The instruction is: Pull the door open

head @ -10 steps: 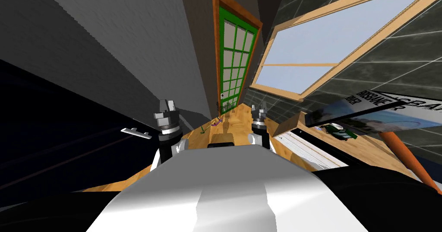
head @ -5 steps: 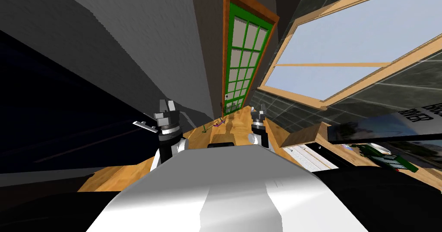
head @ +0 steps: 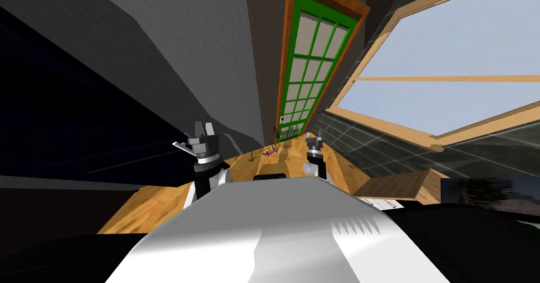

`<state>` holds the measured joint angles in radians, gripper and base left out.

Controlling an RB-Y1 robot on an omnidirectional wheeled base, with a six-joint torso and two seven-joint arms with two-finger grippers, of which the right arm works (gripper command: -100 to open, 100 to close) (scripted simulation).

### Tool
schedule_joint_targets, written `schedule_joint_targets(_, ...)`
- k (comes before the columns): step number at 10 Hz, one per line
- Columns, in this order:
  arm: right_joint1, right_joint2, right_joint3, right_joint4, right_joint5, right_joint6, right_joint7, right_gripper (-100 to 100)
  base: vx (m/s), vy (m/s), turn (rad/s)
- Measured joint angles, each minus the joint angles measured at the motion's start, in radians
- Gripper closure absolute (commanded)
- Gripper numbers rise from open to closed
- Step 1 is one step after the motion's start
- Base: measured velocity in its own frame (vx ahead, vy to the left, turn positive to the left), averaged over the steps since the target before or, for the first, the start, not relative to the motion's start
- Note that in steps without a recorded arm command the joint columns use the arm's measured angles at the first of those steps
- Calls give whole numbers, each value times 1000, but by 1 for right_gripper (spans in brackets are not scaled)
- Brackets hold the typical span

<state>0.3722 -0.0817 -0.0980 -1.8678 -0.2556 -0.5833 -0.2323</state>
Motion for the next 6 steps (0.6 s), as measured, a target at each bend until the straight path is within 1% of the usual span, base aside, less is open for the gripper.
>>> schedule_joint_targets(2, -11, -4, -9, 35, -15, -7, -35, -100, 52, -76, 212)
schedule_joint_targets(3, -22, -5, -13, 61, -22, -13, -52, -100, 56, -95, 244)
schedule_joint_targets(5, -30, -14, -25, 103, -40, -26, -94, -100, 58, -88, 171)
schedule_joint_targets(6, -32, -15, -28, 123, -47, -35, -113, -100, 45, -83, 281)
